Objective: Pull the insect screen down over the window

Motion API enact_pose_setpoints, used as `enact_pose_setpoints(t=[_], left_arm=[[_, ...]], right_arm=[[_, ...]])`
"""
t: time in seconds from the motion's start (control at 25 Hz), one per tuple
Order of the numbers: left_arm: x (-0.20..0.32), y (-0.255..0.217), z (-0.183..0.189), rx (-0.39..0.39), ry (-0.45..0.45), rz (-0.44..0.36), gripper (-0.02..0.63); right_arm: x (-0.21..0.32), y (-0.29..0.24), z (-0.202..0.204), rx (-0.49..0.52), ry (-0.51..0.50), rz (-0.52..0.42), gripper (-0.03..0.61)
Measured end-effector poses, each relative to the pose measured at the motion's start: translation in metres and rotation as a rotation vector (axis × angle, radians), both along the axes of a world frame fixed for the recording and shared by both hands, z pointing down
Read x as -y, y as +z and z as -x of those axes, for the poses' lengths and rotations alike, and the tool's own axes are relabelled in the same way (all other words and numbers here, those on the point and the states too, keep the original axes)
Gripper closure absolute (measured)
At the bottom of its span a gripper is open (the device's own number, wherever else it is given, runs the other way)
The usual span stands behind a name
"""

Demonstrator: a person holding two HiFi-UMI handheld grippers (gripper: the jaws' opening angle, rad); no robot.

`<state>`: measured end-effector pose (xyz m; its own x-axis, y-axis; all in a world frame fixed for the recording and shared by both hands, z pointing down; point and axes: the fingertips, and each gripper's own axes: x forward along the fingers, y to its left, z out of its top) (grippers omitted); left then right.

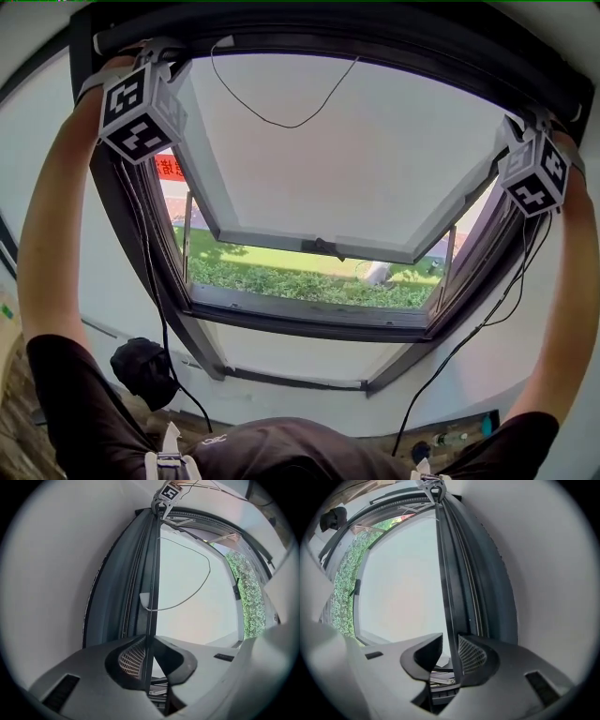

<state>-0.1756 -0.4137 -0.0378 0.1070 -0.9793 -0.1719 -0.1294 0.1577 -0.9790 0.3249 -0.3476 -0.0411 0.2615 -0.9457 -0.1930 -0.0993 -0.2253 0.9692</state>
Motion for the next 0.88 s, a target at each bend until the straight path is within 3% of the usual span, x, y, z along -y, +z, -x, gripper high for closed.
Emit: enact_pose_setpoints(t=[0.16, 0.24, 0.44, 0.56, 0.68, 0.88], left_arm=[[0.0, 0.006, 0.0, 0.031, -0.017, -0.015, 0.554], [0.001, 0.013, 0.001, 0.036, -0.017, 0.008, 0.552], [-0.001, 0.041, 0.002, 0.047, -0.022, 0.131, 0.565], [-0.002, 0.067, 0.002, 0.078, -0.03, 0.212, 0.539], [-0.003, 0.089, 0.001, 0.101, -0.029, 0.278, 0.525], [-0.002, 0.134, 0.002, 0.123, -0.025, 0.349, 0.554]], right_arm=[[0.0, 0.004, 0.002, 0.018, 0.0, -0.01, 0.47], [0.001, 0.008, 0.003, 0.011, 0.011, 0.014, 0.502], [-0.001, 0.037, 0.003, -0.032, 0.072, 0.161, 0.509], [-0.001, 0.058, 0.003, -0.057, 0.087, 0.192, 0.505], [0.0, 0.078, 0.003, -0.049, 0.065, 0.21, 0.503], [0.001, 0.121, 0.005, -0.013, 0.019, 0.285, 0.525]])
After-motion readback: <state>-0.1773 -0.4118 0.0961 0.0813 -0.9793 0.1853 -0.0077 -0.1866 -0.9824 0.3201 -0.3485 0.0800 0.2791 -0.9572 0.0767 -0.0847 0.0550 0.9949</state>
